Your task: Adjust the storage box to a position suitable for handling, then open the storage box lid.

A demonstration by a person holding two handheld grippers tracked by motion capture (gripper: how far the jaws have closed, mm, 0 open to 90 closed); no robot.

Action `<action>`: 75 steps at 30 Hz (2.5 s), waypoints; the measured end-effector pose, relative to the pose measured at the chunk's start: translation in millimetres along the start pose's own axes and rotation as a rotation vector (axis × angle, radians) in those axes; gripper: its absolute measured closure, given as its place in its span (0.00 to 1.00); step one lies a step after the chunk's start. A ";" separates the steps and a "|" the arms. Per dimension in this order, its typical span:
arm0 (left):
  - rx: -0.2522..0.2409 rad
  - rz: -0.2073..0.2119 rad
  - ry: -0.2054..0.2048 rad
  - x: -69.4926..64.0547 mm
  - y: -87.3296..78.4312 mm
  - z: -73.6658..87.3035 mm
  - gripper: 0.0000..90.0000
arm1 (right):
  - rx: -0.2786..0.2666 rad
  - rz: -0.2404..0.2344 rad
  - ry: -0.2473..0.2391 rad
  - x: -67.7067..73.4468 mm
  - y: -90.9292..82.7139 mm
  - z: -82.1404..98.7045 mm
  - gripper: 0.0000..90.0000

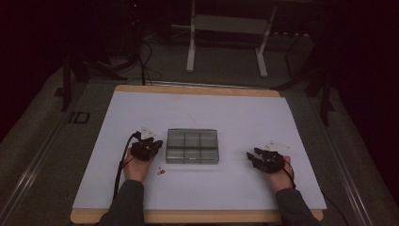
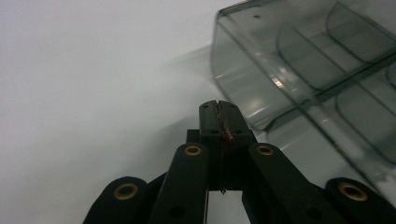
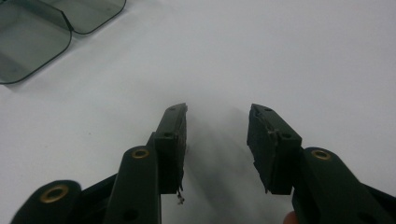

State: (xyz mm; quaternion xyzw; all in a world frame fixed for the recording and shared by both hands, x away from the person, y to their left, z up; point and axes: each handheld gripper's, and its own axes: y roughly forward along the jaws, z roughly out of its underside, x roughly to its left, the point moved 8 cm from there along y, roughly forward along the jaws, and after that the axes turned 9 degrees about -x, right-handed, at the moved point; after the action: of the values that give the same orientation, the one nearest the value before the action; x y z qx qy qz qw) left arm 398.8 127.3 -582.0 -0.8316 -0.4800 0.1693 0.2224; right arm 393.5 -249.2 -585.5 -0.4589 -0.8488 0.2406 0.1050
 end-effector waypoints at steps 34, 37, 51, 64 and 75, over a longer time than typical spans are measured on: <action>0.003 0.098 0.083 -28.3 4.6 3.2 0.99 | 0.001 -0.031 -0.032 9.9 5.9 -2.9 0.64; 0.003 0.095 0.076 -27.3 6.6 3.6 0.99 | 0.001 -0.033 -0.036 10.5 6.5 -3.2 0.64; -0.015 0.077 0.054 -18.0 2.5 3.0 0.92 | -0.005 -0.032 -0.039 11.4 5.7 -4.5 0.63; 0.001 0.018 0.029 -1.3 -5.1 9.9 0.84 | -0.024 -0.069 -0.034 19.2 2.7 -10.2 0.65; 0.013 -0.014 0.028 5.2 -3.5 14.8 0.82 | -0.054 -0.126 -0.030 38.6 -2.9 -22.0 0.79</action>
State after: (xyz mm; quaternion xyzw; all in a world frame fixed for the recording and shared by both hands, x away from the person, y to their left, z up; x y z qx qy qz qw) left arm 391.4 136.5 -593.0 -0.8288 -0.4817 0.1593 0.2358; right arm 378.7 -211.6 -566.7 -0.4038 -0.8835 0.2175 0.0950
